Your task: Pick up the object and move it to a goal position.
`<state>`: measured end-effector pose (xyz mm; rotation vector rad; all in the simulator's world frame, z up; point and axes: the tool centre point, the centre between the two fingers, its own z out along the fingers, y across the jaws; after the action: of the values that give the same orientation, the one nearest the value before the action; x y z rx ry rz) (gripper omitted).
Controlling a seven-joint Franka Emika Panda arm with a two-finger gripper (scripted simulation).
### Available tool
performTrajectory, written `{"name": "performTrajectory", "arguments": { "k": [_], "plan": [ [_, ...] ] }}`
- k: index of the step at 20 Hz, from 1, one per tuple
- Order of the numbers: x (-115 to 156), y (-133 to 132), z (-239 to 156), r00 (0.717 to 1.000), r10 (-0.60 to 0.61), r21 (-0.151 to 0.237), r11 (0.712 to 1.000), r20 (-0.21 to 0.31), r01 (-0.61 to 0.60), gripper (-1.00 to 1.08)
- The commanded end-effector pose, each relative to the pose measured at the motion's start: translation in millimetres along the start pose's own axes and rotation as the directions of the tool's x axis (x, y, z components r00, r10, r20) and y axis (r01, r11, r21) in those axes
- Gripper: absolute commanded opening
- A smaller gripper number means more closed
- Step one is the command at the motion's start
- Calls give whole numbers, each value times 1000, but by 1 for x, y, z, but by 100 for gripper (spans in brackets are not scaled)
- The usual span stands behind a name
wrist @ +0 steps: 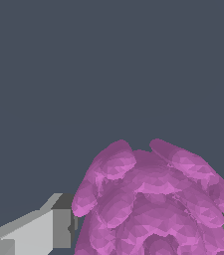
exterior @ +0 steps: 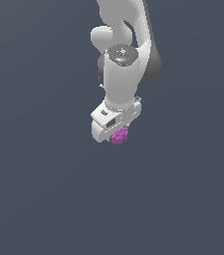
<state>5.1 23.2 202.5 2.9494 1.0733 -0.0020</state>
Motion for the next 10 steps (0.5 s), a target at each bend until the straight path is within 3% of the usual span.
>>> {"name": "performTrajectory", "arguments": {
  "k": [1, 10],
  "plan": [
    [1, -19, -25, 1000, 0, -1, 1000, 0, 0, -100],
    [5, -90, -115, 1000, -1, -1, 1000, 1, 1, -100]
  ]
}}
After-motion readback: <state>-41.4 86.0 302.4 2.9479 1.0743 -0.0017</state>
